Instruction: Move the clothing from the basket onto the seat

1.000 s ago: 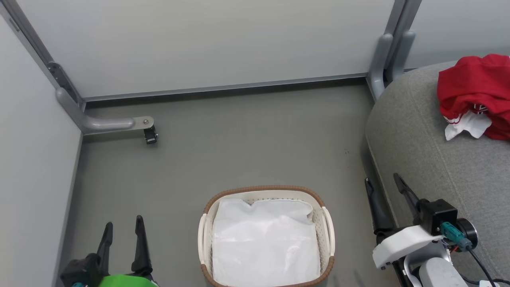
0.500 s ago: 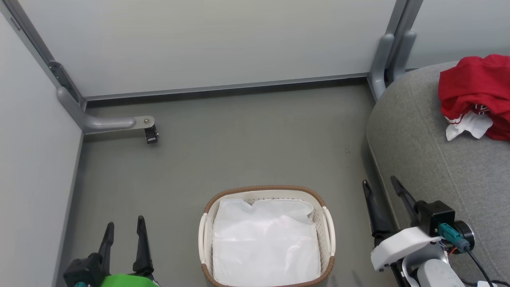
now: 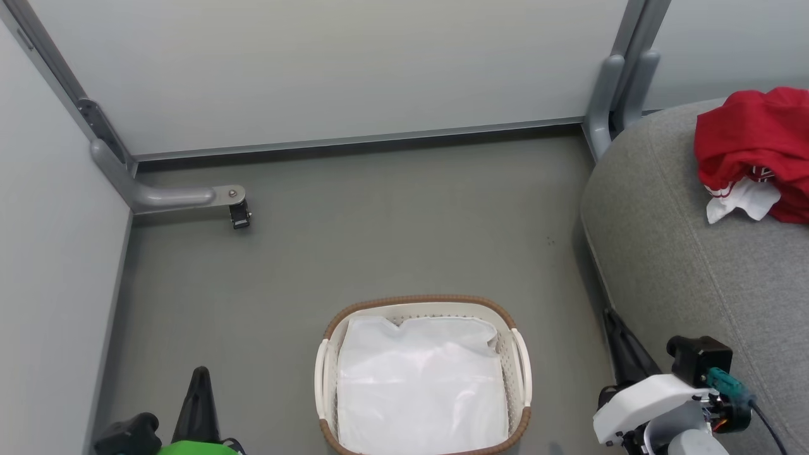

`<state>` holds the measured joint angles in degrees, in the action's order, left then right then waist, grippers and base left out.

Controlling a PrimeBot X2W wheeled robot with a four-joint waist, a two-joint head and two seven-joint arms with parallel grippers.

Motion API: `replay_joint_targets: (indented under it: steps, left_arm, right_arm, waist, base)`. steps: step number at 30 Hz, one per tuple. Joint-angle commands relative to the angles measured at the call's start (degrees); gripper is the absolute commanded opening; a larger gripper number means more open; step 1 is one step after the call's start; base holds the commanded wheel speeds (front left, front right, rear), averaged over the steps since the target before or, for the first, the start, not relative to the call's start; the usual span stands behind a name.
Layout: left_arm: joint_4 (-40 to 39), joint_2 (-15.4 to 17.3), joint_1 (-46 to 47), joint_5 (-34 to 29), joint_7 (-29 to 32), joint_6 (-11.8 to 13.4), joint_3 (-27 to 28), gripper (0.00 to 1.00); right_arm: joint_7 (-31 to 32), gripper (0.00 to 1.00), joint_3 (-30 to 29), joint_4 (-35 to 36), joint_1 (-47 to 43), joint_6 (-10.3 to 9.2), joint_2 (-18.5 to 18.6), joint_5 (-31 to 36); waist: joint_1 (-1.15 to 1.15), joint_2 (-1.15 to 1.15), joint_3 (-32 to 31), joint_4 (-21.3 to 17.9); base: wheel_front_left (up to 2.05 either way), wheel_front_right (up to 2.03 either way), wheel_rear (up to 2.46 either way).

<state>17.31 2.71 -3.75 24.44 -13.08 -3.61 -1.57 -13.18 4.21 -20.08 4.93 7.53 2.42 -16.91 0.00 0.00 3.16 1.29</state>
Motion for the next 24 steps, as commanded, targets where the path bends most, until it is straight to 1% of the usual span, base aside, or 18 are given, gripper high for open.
replay_joint_targets:
  steps: [1, 12, 24]
  left_arm:
    - [-0.81, 0.16, 1.22, 2.50, 0.55, -0.45, 0.65, 0.00]
    - [-1.29, 0.17, 2.63, 12.43, 3.41, -0.98, 1.75, 0.00]
    - [-1.70, 0.19, 3.98, 21.85, 6.12, -1.49, 2.84, 0.00]
  right_arm:
    - [0.54, 0.00, -0.48, 1.22, 0.61, -0.01, 0.28, -2.97]
    - [3.23, 0.00, -1.78, 2.01, 0.75, -0.01, 0.54, -14.19]
    - [5.84, 0.00, -3.08, 2.77, 0.89, -0.02, 0.74, -24.75]
  waist:
    - [0.00, 0.00, -0.04, -0.02]
    - [0.00, 0.00, -0.32, -0.14]
    - [0.00, 0.00, -0.61, -0.27]
  base:
    - [0.00, 0.00, 0.00]
    - [0.00, 0.00, 0.00]
    - [0.00, 0.00, 0.00]
